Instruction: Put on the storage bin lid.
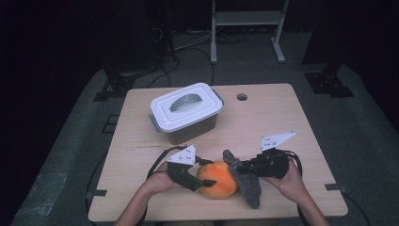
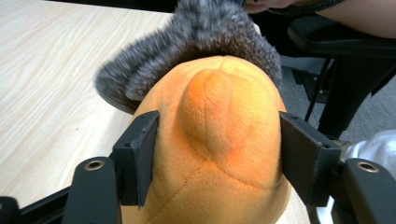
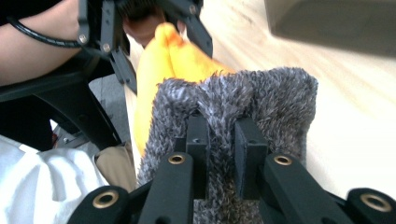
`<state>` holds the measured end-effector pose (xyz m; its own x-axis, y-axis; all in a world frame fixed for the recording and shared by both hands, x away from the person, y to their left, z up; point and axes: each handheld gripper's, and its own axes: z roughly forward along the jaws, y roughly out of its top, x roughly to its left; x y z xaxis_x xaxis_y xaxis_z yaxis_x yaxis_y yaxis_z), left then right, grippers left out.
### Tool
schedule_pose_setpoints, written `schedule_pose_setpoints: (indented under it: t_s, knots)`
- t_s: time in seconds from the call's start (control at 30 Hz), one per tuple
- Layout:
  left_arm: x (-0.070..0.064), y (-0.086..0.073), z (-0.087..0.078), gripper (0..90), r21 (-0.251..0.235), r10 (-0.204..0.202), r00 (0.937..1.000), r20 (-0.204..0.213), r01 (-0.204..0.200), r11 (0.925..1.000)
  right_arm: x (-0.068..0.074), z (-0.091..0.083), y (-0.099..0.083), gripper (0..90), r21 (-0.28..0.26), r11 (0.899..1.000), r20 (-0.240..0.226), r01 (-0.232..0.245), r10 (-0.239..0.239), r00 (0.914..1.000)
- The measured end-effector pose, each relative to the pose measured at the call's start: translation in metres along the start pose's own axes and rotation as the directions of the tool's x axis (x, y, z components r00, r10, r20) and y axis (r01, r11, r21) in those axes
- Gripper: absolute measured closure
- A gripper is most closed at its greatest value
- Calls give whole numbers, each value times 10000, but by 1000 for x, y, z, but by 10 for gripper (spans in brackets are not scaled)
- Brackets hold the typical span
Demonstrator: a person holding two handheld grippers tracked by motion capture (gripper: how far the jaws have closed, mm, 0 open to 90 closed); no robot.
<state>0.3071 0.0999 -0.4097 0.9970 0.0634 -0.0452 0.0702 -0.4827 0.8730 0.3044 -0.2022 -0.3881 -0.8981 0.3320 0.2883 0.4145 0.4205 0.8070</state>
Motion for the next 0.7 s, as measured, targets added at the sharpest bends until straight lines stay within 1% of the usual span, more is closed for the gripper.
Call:
schedule_pose_setpoints:
  t_s: [0.1, 0.17, 0.23, 0.3, 0.37, 0.47, 0.53, 0.57, 0.63, 0.7]
  knots:
    - [-5, 4, 7, 333, 50, 289, 9995, 145, -290, 9996, 11, 0, 12, 780, -390, 9984, -181, 397, -404, 9990]
    - [-8, 6, 9, 329, 113, 446, 9989, 155, -448, 9989, 18, 5, 18, 780, -286, 9973, -128, 684, -687, 9976]
    - [-8, 5, 9, 329, 109, 432, 9990, 143, -434, 9990, 19, 10, 17, 780, -36, 9972, -144, 745, -745, 9971]
    - [-5, 3, 6, 331, 98, 385, 9992, 102, -386, 9992, 13, 12, 11, 780, -43, 9989, -395, 466, -467, 9981]
    - [-2, 2, 2, 332, 75, 207, 9998, 20, -207, 9998, 7, 11, 6, 779, -93, 9997, -378, 219, -222, 9990]
    - [5, -3, -5, 331, -102, -135, 9999, -57, 134, 9999, -3, 7, -4, 779, -55, 9997, -293, -227, 225, 9993]
    - [9, -6, -8, 331, -241, -421, 9990, -156, 417, 9988, -5, 4, -7, 780, -118, 9992, -284, -369, 366, 9989]
    - [11, -7, -10, 332, -264, -529, 9984, -206, 524, 9983, -4, 3, -5, 780, -198, 9993, -239, -318, 313, 9992]
    - [14, -9, -13, 332, -331, -716, 9969, -338, 705, 9970, -1, 2, -2, 780, -370, 9991, -311, -205, 193, 9993]
    - [17, -11, -17, 332, -342, -860, 9956, -382, 847, 9958, -1, 3, -2, 780, -275, 9995, -270, -173, 166, 9995]
